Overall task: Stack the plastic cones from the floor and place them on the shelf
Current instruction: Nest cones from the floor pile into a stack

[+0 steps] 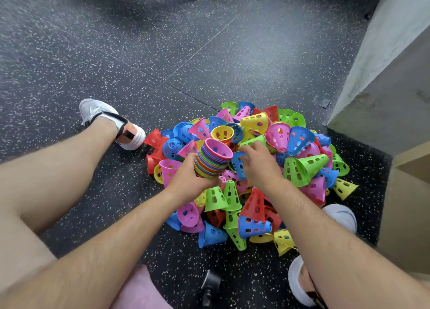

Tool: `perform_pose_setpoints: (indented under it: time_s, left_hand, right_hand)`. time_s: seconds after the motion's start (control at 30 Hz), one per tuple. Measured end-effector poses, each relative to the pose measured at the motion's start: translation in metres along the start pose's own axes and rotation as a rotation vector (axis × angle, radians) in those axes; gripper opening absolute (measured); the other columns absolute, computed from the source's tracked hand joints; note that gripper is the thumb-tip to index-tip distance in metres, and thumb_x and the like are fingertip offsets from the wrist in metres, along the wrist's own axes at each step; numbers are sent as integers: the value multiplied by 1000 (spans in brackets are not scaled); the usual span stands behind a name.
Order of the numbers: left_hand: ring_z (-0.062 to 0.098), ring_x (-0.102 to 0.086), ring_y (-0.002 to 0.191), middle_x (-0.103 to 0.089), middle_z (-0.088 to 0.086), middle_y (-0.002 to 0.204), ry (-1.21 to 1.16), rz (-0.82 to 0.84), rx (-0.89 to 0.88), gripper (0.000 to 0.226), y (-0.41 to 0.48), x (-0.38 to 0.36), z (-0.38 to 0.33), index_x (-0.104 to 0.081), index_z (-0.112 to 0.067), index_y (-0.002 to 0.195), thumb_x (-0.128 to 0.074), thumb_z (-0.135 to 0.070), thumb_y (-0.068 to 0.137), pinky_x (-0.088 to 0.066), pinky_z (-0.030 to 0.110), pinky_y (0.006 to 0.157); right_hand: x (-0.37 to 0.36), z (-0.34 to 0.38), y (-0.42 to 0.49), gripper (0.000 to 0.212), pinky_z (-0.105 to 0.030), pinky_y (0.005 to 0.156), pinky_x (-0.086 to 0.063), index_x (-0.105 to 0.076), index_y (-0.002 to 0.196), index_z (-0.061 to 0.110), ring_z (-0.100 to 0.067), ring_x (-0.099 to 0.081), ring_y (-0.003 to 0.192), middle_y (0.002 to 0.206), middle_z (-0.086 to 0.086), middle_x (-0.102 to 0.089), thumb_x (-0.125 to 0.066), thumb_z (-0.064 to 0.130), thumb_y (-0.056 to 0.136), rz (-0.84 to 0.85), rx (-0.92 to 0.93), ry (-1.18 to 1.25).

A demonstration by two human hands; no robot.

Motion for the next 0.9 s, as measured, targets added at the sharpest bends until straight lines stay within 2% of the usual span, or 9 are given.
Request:
perform_pose_setpoints:
  time_s: [0.13,0.2,0.33,0.47,0.57,0.63,0.73,0.83,0.9]
  left_hand:
    - [5,-66,79,-70,1,100,-6,8,13,69,2,-5,1,-52,-20,123,-96,-21,69,-50,24,68]
    - [5,-66,79,-69,0,99,-16,6,16,68,2,-6,2,-52,-19,122,-96,-20,70,-48,21,66]
    - [8,-67,82,-69,-1,99,-18,9,28,69,1,-4,5,-51,-22,122,-96,-23,69,-49,25,69]
    - [6,-66,81,-68,-1,99,-10,5,31,68,1,-2,3,-50,-22,123,-94,-20,71,-49,23,69]
    - [-1,-64,76,-67,-1,96,1,5,30,64,1,-1,2,-51,-19,120,-93,-17,72,-48,16,64]
    - [-5,-62,70,-67,-3,90,2,9,19,61,3,-2,2,-54,-16,118,-94,-15,71,-47,16,63]
    - [-7,-61,65,-66,-6,83,7,12,15,60,6,-4,2,-57,-10,116,-94,-14,69,-45,12,59]
    - [-1,-63,69,-68,-5,84,17,10,19,60,9,-5,0,-58,-12,114,-95,-16,68,-46,13,58]
    - [3,-64,69,-67,-4,83,20,11,14,59,8,-7,-3,-58,-14,113,-95,-17,67,-47,17,60]
  right_hand:
    - [-11,3,9,35,-43,81,-48,-57,135,20,-29,-48,106,111,-7,-48,-51,19,101,12,17,-138]
    - [-15,3,14,36,-43,80,-48,-56,135,20,-30,-48,106,113,-8,-47,-53,17,99,25,9,-173]
    - [-19,0,19,30,-43,84,-49,-58,125,13,-30,-47,110,117,-10,-45,-59,14,95,48,-63,-212]
    - [-16,-1,16,25,-41,87,-47,-59,120,13,-29,-44,112,118,-8,-45,-59,13,95,22,-75,-175]
    - [-6,-4,13,15,-42,93,-45,-64,111,16,-27,-43,113,117,-5,-48,-54,20,100,-6,-81,-5]
    - [9,-8,11,15,-40,96,-43,-64,109,16,-25,-46,112,116,-3,-51,-53,22,101,-67,-93,155]
    - [40,-11,4,13,-41,95,-45,-64,108,12,-23,-53,106,107,0,-54,-55,17,101,-256,-63,371]
    - [72,-11,-7,9,-39,89,-48,-63,105,12,-18,-55,96,100,1,-57,-57,14,100,-480,-23,526]
    - [86,-5,-12,8,-34,86,-48,-63,105,12,-15,-55,92,99,1,-60,-57,12,99,-571,17,567]
Point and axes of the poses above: each hand's wrist, its own y-axis towards the middle knuckle, its own x-axis out of the back of the hand, z = x × y, the point moved 9 cm from there along y, towards the middle knuckle
